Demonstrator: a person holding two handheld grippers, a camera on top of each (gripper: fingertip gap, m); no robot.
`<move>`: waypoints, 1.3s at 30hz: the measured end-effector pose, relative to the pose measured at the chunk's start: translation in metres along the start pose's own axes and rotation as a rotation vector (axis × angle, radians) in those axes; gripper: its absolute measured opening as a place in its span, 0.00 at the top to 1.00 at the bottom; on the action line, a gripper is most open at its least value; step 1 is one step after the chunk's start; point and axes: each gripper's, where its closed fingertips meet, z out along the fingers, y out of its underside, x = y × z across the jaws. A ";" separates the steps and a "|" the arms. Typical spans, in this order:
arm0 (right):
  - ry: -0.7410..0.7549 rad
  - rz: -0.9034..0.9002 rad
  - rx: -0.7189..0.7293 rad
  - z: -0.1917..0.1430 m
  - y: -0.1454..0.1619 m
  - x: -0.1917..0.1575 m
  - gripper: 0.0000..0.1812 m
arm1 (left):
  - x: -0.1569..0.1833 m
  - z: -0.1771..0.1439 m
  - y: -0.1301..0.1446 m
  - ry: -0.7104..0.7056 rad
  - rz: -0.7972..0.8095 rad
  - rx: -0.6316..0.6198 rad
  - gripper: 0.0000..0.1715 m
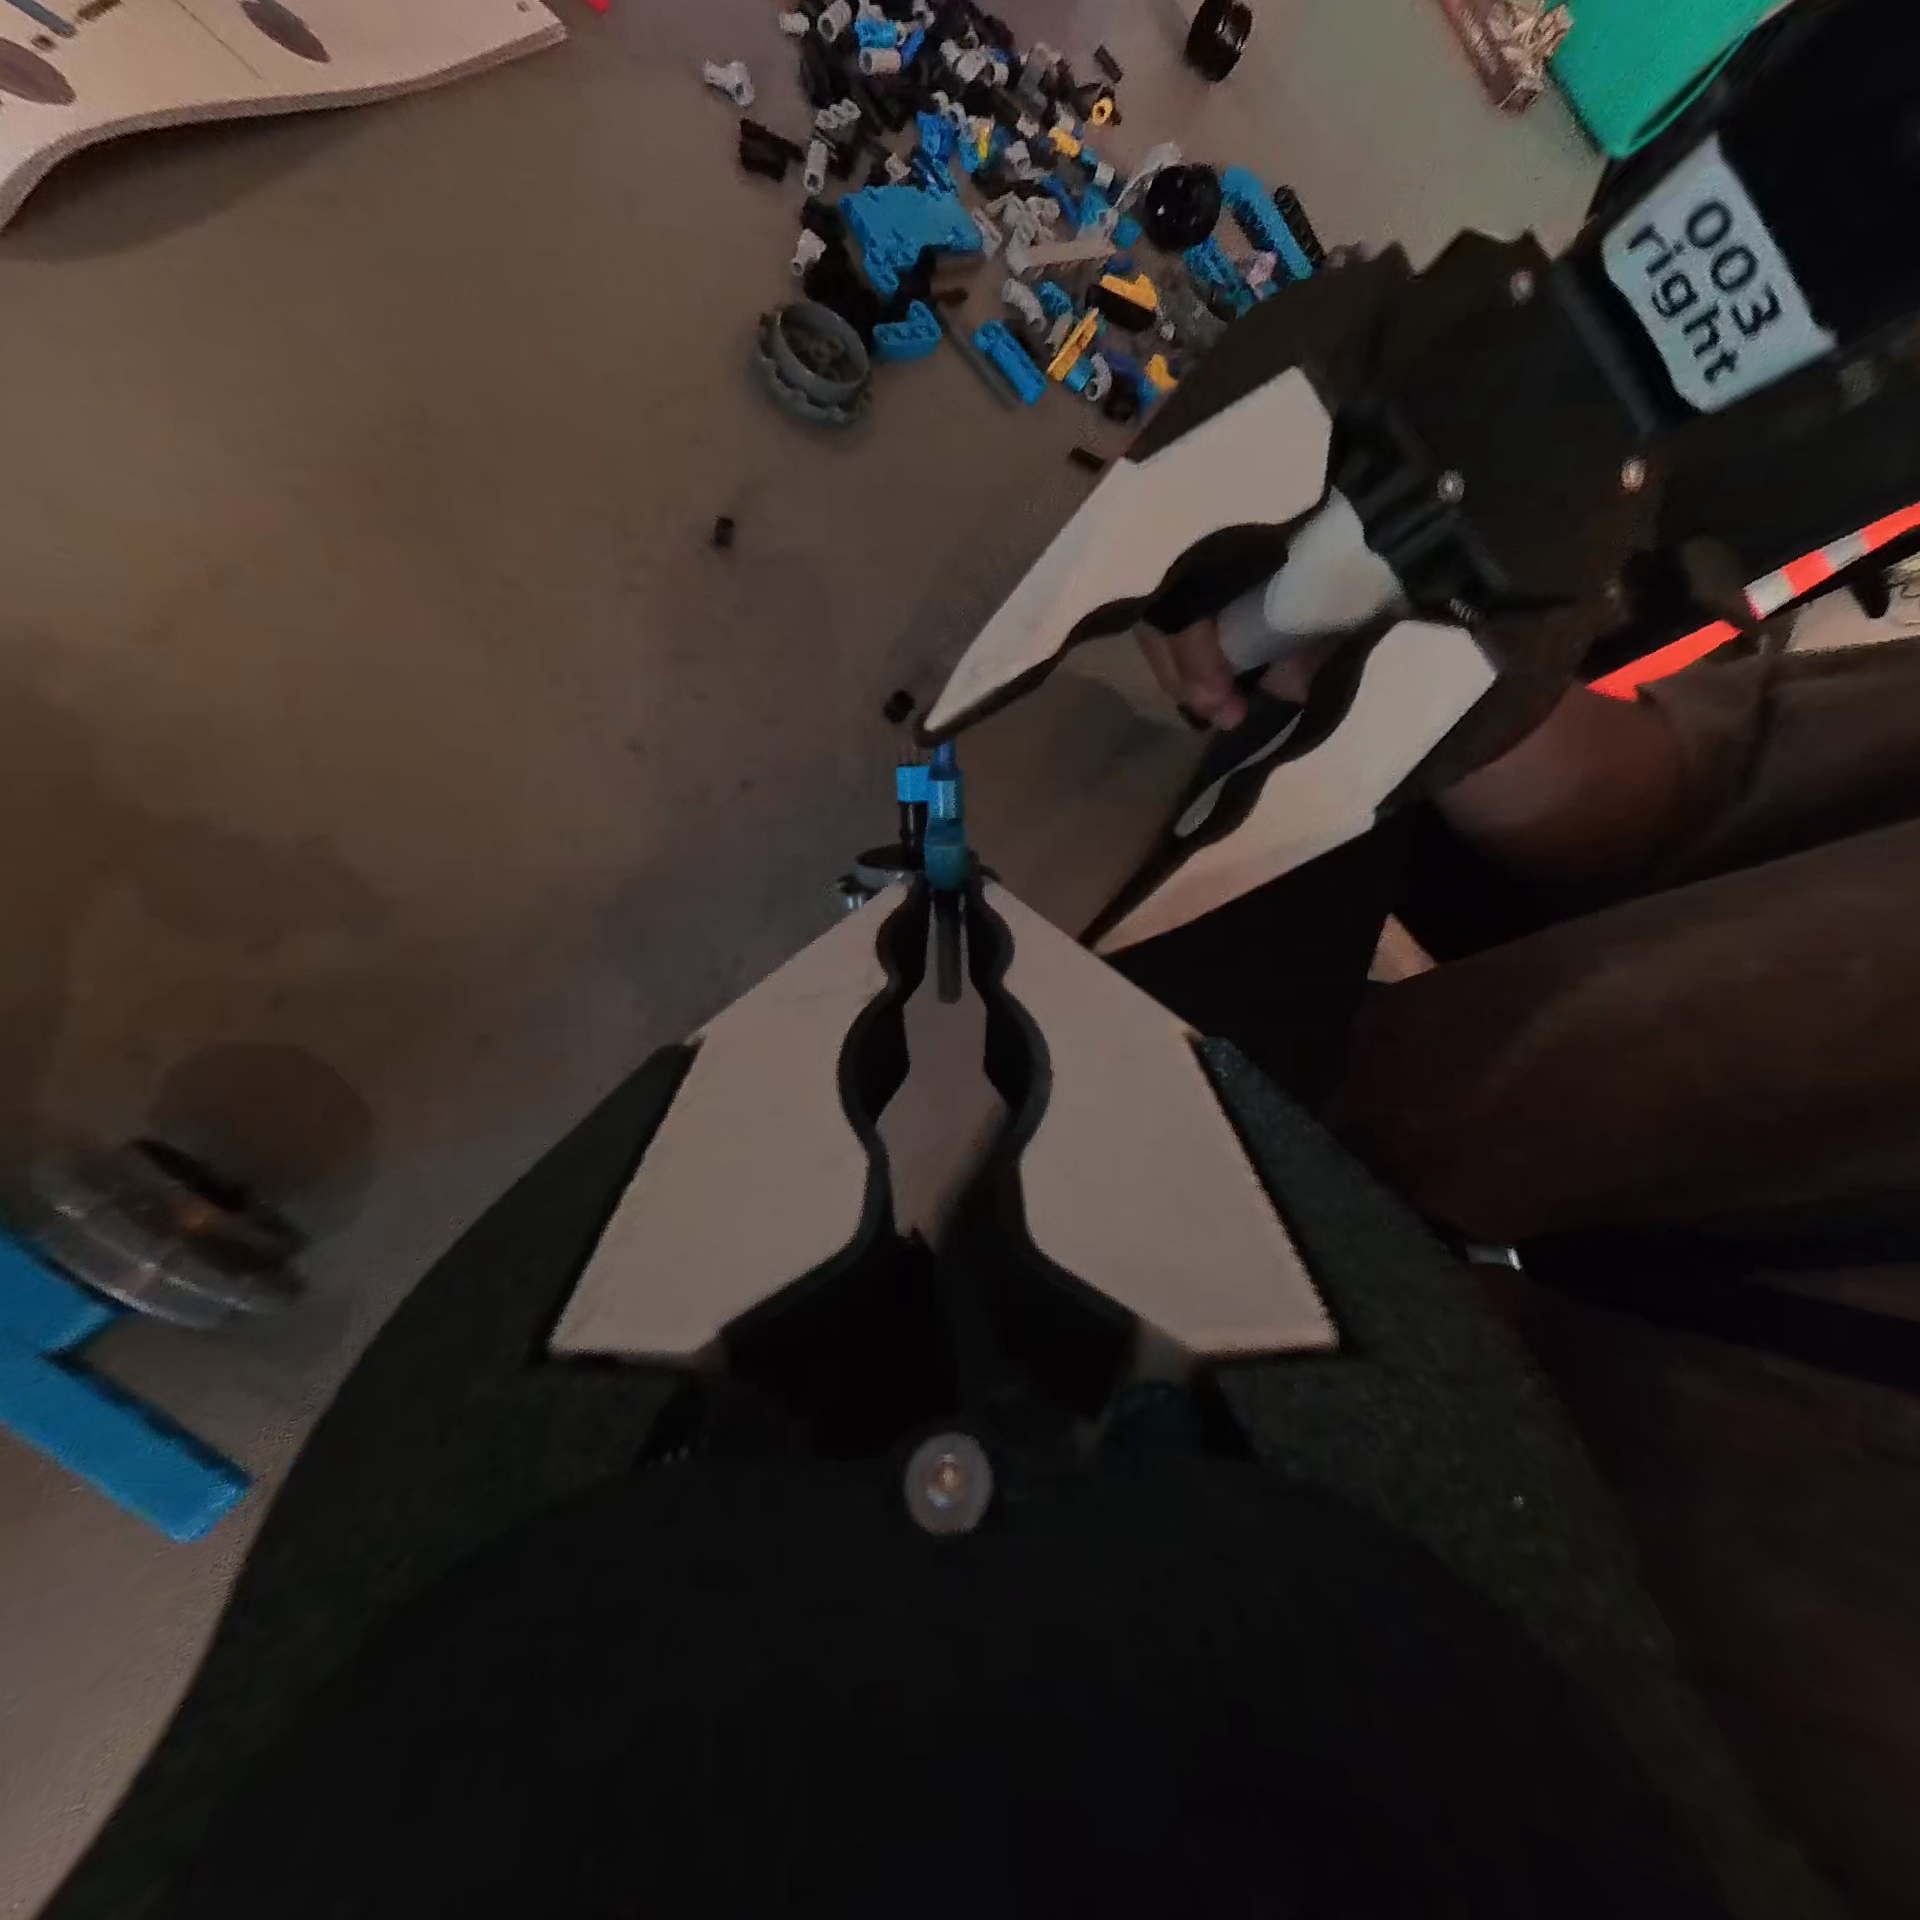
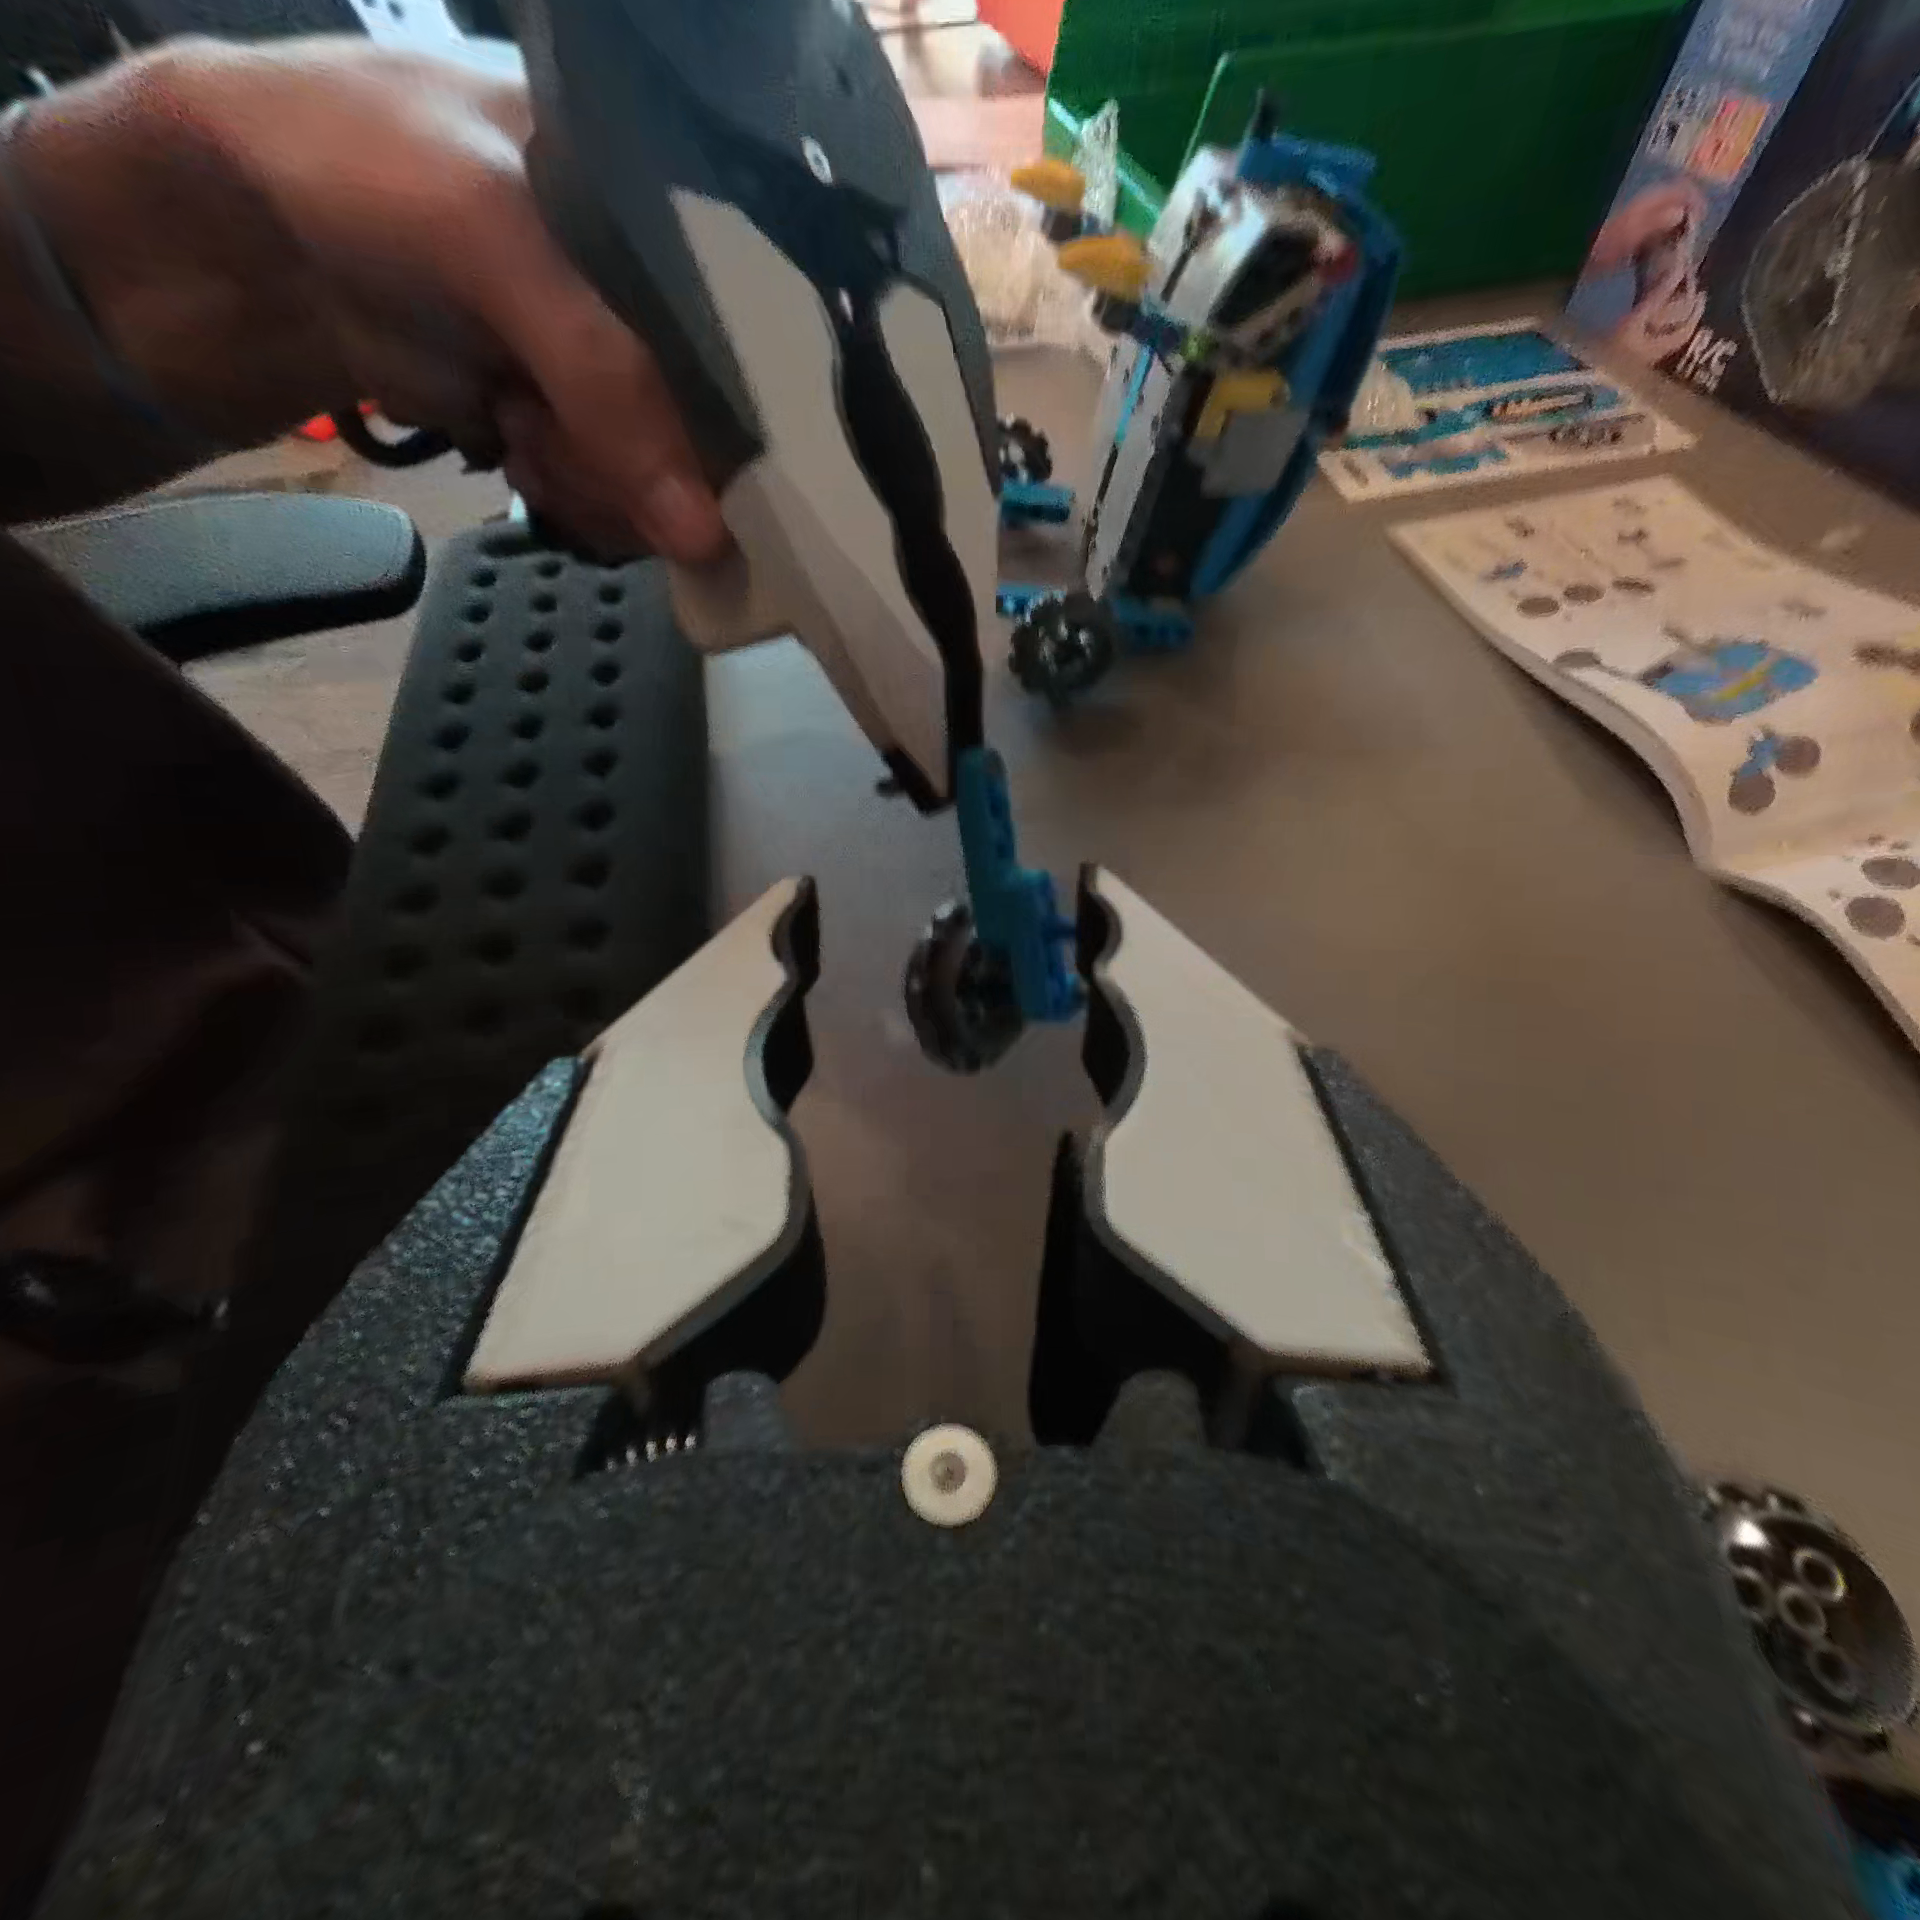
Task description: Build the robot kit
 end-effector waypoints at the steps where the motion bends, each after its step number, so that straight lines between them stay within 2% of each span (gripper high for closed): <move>1: 0.032 -0.022 0.006 0.003 -0.004 0.000 0.73 | 0.002 0.000 -0.001 0.007 -0.014 0.005 0.97; 3: 0.108 -0.095 -0.016 0.005 -0.005 0.005 0.76 | 0.006 0.000 -0.002 0.022 -0.043 0.016 0.97; 7: 0.138 -0.194 -0.050 0.007 -0.002 0.002 0.94 | 0.016 0.000 -0.004 0.083 -0.107 0.042 0.97; 9: 0.104 -0.150 -0.016 0.003 -0.006 0.000 0.95 | 0.024 -0.003 -0.007 0.136 -0.105 0.071 0.95; 11: -0.013 0.008 0.044 -0.002 -0.009 -0.003 0.95 | 0.039 -0.016 -0.019 0.244 -0.085 0.160 0.88; 13: -0.182 0.188 0.153 -0.013 -0.020 -0.008 0.95 | 0.051 -0.039 -0.038 0.368 -0.066 0.306 0.85; 15: -0.412 0.363 0.307 -0.031 -0.043 -0.019 0.95 | 0.048 -0.054 -0.047 0.397 -0.009 0.412 0.84; 17: -0.641 0.513 0.408 -0.047 -0.059 -0.028 0.96 | 0.047 -0.056 -0.050 0.404 0.040 0.469 0.84; 21: -0.765 0.531 0.496 -0.054 -0.071 -0.035 0.96 | 0.073 -0.046 -0.056 0.511 0.068 0.487 0.81; 23: -0.766 0.508 0.487 -0.049 -0.070 -0.039 0.96 | 0.081 -0.036 -0.054 0.519 0.079 0.453 0.79; 26: -0.789 0.505 0.480 -0.047 -0.070 -0.045 0.96 | 0.087 -0.029 -0.049 0.533 0.076 0.421 0.82; 33: -0.756 0.465 0.482 -0.045 -0.070 -0.047 0.96 | 0.084 -0.033 -0.045 0.496 0.064 0.428 0.83; 36: -0.657 0.415 0.472 -0.038 -0.067 -0.040 0.96 | 0.084 -0.031 -0.047 0.435 0.102 0.420 0.79; 39: -0.601 0.330 0.525 -0.045 -0.074 -0.040 0.97 | 0.098 -0.033 -0.051 0.407 0.184 0.410 0.72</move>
